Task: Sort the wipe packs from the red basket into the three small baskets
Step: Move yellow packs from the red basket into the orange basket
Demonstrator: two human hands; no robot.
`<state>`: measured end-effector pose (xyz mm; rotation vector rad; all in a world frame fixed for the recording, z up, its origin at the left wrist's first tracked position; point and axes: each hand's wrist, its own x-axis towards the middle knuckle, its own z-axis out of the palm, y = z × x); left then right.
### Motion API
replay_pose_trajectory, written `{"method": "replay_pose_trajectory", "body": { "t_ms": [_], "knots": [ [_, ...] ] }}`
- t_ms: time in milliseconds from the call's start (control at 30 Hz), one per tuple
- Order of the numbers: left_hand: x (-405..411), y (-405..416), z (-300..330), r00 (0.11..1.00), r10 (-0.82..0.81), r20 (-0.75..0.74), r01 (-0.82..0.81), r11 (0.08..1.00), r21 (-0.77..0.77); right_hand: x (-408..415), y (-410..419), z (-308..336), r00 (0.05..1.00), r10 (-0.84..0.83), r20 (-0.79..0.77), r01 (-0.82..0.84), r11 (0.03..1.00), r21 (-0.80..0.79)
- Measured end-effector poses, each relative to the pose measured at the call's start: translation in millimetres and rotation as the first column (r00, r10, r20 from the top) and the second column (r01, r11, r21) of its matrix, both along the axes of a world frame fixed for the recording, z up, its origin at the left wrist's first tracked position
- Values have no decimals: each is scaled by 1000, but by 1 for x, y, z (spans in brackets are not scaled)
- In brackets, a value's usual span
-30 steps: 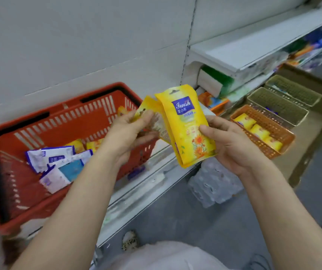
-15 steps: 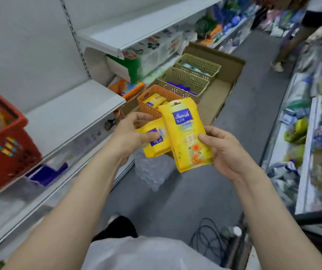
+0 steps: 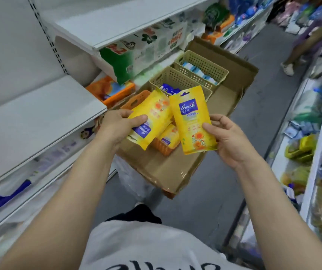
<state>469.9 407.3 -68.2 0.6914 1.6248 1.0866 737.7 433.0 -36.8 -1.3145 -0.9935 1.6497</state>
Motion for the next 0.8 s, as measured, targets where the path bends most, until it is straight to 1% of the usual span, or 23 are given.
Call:
{"method": "replay_pose_trajectory", "body": {
  "t_ms": [100, 200, 300, 367, 400, 433, 500, 600, 667, 700, 733, 767, 800],
  "knots": [
    [-20, 41, -8, 991, 137, 12, -137, 990, 12, -2, 57, -7, 990, 8, 141, -8, 1000, -4],
    [-44, 65, -12, 970, 243, 15, -243, 970, -5, -9, 109, -21, 940, 107, 324, -119, 993, 18],
    [-59, 79, -19, 960, 280, -19, -281, 958, -53, -26, 152, -42, 829, 284, 481, -317, 948, -15],
    [-62, 83, -24, 951, 307, -31, -308, 947, -91, -40, 177, -58, 708, 394, 586, -457, 888, -45],
    [-62, 83, -26, 946, 322, -37, -324, 940, -104, -47, 190, -67, 629, 449, 634, -531, 844, -71],
    [-62, 82, -29, 940, 338, -47, -341, 933, -113, -55, 203, -75, 528, 503, 684, -609, 786, -108],
    [-58, 79, -34, 924, 376, -73, -382, 914, -133, -71, 226, -91, 310, 595, 742, -750, 632, -194],
    [-46, 68, -43, 885, 462, -58, -465, 872, -153, -98, 251, -117, 111, 714, 691, -862, 415, -290],
    [-34, 59, -50, 861, 502, -77, -507, 841, -186, -116, 259, -137, -53, 709, 703, -901, 269, -339],
    [-26, 54, -54, 847, 525, -88, -531, 822, -207, -122, 261, -147, -129, 649, 750, -915, 214, -343],
    [-19, 50, -58, 831, 548, -92, -553, 801, -227, -127, 262, -156, -168, 561, 811, -932, 178, -316],
    [-11, 46, -61, 816, 572, -90, -574, 781, -245, -130, 262, -164, -153, 491, 858, -953, 157, -260],
    [-3, 43, -65, 800, 593, -88, -594, 762, -260, -130, 261, -169, -106, 459, 882, -969, 150, -194]
  ]
}}
